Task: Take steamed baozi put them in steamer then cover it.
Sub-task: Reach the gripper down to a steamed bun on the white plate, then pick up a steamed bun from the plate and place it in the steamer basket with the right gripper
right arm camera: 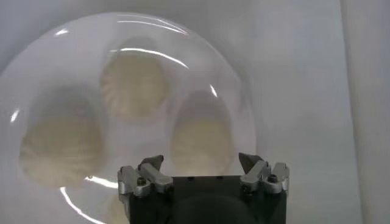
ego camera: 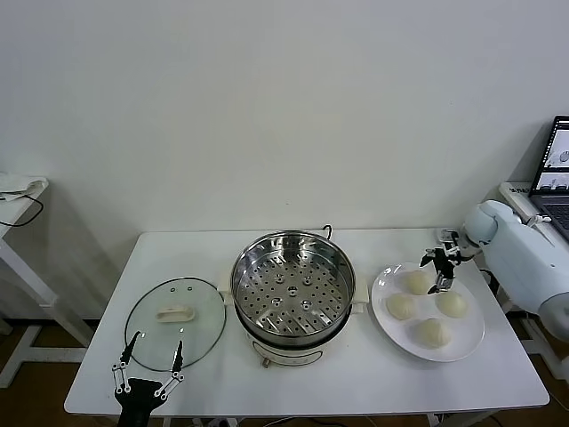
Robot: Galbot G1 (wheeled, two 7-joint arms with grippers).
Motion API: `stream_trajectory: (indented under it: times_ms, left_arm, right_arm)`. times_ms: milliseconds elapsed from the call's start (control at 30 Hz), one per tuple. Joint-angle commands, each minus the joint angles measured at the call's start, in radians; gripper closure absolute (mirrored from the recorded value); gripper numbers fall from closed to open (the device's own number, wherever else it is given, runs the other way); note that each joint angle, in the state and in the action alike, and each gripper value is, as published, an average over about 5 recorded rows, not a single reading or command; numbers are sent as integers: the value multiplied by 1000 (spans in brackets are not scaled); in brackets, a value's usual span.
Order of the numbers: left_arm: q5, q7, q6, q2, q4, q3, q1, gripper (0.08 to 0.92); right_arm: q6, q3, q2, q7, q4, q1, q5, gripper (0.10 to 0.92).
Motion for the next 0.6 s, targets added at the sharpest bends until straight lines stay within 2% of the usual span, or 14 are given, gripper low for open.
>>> stream_trajectory:
  times_ms: [33,333,500,600]
  left_arm:
    - [3,2,-2,-2,5,1,-1,177]
    - [4,2,-3,-2,1,-1,0,177]
    - [3,1,-2,1,0,-2,-1,177]
    - [1,1,1,2,-2,0,-4,177]
  right_arm:
    - [3,-12,32,35,-38,1,-22,234]
    - [-4,-28,11,35,9,-2,-6,318]
    - [-1,-78,-74,8,195,35,64,332]
    - [97,-114,-112,-13,327,113,64,337]
